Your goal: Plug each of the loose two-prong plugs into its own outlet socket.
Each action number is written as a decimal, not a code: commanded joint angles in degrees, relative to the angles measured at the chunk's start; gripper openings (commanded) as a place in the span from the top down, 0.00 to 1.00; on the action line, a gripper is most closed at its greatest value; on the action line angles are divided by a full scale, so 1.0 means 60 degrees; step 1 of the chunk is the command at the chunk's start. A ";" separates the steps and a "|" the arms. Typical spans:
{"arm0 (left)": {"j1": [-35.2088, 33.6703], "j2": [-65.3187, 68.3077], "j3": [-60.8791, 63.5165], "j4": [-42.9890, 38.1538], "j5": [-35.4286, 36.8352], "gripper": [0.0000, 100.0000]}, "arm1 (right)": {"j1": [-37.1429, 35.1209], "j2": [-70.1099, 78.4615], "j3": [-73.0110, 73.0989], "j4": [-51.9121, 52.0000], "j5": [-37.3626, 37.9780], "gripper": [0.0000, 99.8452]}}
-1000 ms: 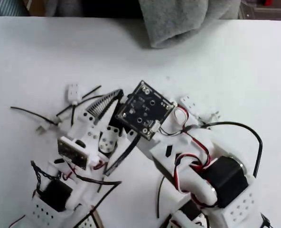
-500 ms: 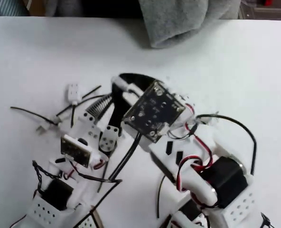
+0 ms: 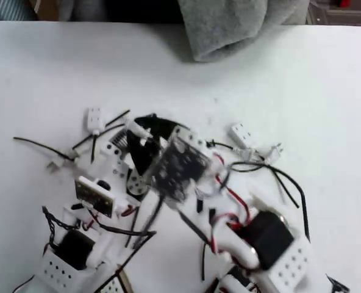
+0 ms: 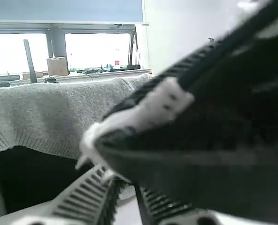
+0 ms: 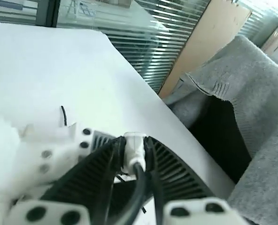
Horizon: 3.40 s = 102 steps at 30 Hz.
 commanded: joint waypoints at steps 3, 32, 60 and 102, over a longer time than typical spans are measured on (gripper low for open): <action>-0.0139 -0.0051 -0.0103 -0.0337 0.0015 0.98 | 0.0051 -0.1516 0.1289 -0.0007 0.0073 0.98; -0.0212 -0.0051 -0.0425 -0.0264 0.0015 0.98 | 0.0681 -0.2557 0.2432 0.1238 -0.0015 0.98; -0.4842 -0.0051 0.1802 -0.0249 0.0322 0.98 | 0.2454 0.2557 -0.4352 0.3758 -0.0015 0.98; -0.8037 -0.0681 0.2286 0.1758 0.1978 0.98 | 0.2176 1.2989 -0.7531 0.5560 0.1070 0.98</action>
